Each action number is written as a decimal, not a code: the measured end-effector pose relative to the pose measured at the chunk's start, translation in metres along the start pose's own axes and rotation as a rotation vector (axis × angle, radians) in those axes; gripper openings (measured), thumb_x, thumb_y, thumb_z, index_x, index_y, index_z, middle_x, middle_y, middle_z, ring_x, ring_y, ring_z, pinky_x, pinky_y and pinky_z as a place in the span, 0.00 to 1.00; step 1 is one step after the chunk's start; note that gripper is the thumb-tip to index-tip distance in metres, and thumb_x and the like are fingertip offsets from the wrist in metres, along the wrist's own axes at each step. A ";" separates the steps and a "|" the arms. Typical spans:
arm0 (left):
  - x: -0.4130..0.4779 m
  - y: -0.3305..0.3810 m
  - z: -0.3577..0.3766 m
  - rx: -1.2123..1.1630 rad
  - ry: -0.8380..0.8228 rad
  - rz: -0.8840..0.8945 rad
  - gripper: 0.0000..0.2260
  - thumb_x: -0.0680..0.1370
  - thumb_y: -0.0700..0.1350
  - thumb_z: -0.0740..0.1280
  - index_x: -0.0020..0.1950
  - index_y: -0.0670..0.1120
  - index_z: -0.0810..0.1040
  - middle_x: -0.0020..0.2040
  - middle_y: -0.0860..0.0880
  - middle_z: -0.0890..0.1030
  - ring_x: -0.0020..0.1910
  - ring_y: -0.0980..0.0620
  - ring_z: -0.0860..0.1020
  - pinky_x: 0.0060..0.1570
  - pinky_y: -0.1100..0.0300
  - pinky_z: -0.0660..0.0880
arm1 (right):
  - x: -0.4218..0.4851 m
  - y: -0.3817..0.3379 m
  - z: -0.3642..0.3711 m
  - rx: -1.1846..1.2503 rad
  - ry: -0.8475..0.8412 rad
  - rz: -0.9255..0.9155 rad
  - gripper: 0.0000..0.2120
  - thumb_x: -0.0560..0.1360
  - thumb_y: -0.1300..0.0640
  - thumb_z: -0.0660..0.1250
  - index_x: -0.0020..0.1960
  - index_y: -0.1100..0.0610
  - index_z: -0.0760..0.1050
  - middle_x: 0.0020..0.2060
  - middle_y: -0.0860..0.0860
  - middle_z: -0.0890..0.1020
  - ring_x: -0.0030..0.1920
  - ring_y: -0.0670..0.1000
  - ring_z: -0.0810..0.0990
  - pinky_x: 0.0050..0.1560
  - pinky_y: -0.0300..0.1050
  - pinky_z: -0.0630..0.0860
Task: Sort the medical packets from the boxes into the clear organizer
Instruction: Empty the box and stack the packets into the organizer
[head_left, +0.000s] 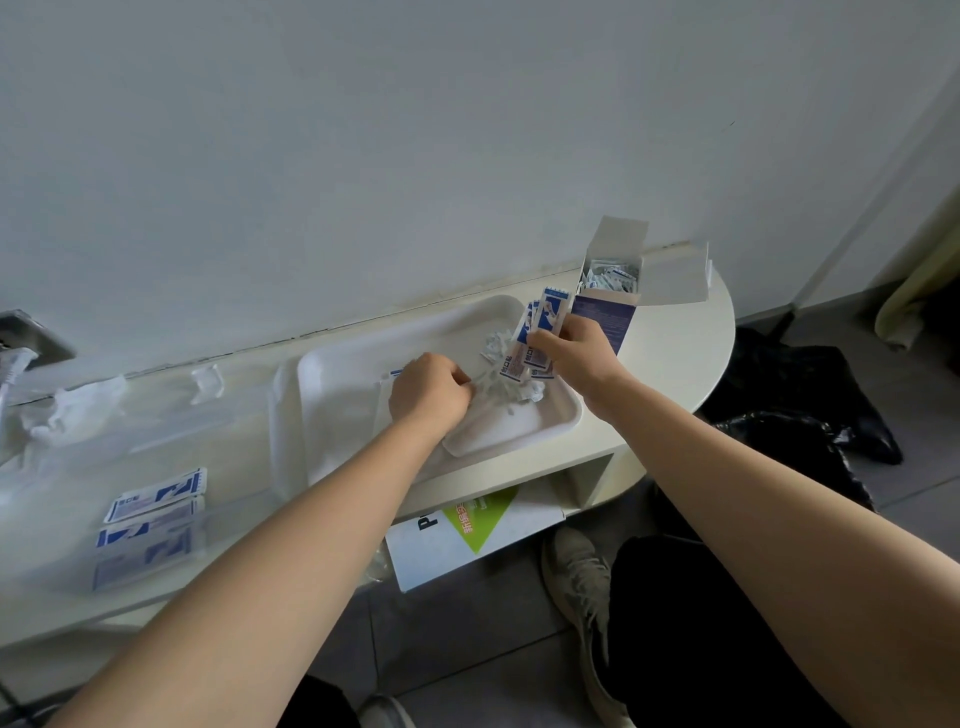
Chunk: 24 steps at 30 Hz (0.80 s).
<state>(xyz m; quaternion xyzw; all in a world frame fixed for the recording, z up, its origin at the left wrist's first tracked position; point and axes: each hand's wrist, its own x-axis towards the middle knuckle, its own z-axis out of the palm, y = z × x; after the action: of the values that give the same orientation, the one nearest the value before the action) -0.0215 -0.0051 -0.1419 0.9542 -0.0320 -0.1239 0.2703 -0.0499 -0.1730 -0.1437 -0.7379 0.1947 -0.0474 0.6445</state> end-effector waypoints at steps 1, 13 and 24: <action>0.000 0.000 0.000 -0.027 0.011 -0.007 0.06 0.75 0.48 0.69 0.47 0.49 0.84 0.45 0.48 0.84 0.44 0.44 0.81 0.43 0.56 0.79 | -0.001 0.000 -0.001 0.003 0.002 0.000 0.07 0.76 0.63 0.65 0.52 0.64 0.78 0.46 0.57 0.83 0.48 0.55 0.83 0.53 0.51 0.80; 0.005 0.009 0.009 -0.124 -0.059 -0.076 0.05 0.74 0.46 0.69 0.42 0.48 0.84 0.41 0.47 0.84 0.42 0.44 0.81 0.42 0.58 0.76 | -0.003 0.001 -0.006 0.008 -0.012 0.004 0.04 0.76 0.63 0.65 0.49 0.59 0.77 0.48 0.58 0.83 0.48 0.54 0.83 0.51 0.47 0.80; 0.007 0.014 0.006 -0.516 0.055 -0.052 0.07 0.77 0.47 0.67 0.51 0.45 0.80 0.46 0.48 0.81 0.41 0.48 0.78 0.47 0.53 0.77 | -0.003 0.001 -0.006 -0.005 0.016 -0.006 0.06 0.75 0.62 0.65 0.51 0.62 0.78 0.47 0.58 0.83 0.49 0.56 0.83 0.52 0.51 0.80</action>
<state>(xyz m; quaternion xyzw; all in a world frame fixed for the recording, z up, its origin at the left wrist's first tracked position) -0.0163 -0.0207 -0.1409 0.8571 0.0323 -0.1090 0.5025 -0.0551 -0.1773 -0.1428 -0.7397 0.1980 -0.0549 0.6408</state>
